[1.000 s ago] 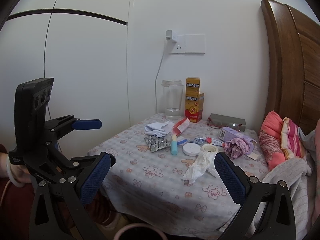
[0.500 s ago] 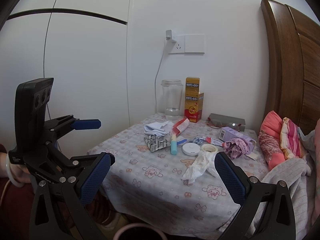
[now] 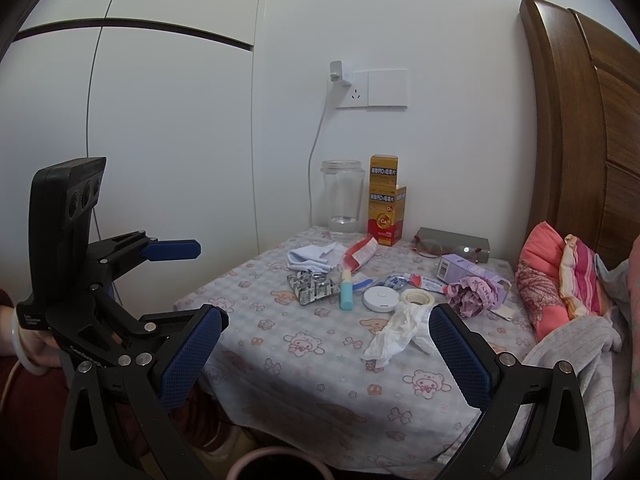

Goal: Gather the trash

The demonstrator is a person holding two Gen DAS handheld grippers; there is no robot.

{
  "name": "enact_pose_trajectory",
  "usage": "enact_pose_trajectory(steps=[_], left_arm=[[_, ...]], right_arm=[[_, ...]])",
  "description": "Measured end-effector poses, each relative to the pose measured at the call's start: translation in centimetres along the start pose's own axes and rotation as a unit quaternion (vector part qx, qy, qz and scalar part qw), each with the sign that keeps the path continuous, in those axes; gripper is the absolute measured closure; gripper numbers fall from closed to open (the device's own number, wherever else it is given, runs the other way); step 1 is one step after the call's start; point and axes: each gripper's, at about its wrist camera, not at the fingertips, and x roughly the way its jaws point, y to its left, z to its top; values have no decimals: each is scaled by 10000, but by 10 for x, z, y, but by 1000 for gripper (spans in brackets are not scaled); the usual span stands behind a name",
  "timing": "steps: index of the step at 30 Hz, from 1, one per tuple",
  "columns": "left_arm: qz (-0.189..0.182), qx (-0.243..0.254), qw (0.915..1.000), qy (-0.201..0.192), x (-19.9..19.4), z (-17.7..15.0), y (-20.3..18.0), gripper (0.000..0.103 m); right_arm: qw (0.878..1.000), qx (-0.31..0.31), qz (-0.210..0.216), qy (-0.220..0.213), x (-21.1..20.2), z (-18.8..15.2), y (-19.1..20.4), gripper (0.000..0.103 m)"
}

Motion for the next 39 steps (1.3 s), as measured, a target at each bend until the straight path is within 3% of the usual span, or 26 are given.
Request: enact_pose_trajectory(steps=[12,15,18,23,28,32,39], left_arm=[[-78,-122,9999,28,2,0,6,0],[142,-328,9994,21,3,6,18,0],[417,-587,9971,246,10,19,36,0],[598,-760,9897,1055,43,53,68,0],[717,-1087,9654,2259,110,79,104,0],[621,-1345,9311,3332,177,80,126,0],[712,-1445,8872,4323,252,62,146,0]], right_arm=[[10000,7,-11,-2,0,0,0,0],[10000,32,-13,-16,-1,1,-1,0],[10000,76,-28,-28,-1,2,-3,0],[9998,197,-41,-69,-1,2,-7,0],[9994,312,-26,-130,0,2,-11,0],[9989,419,-18,-211,-3,1,-15,0],[9965,764,-35,-349,-5,0,-31,0]])
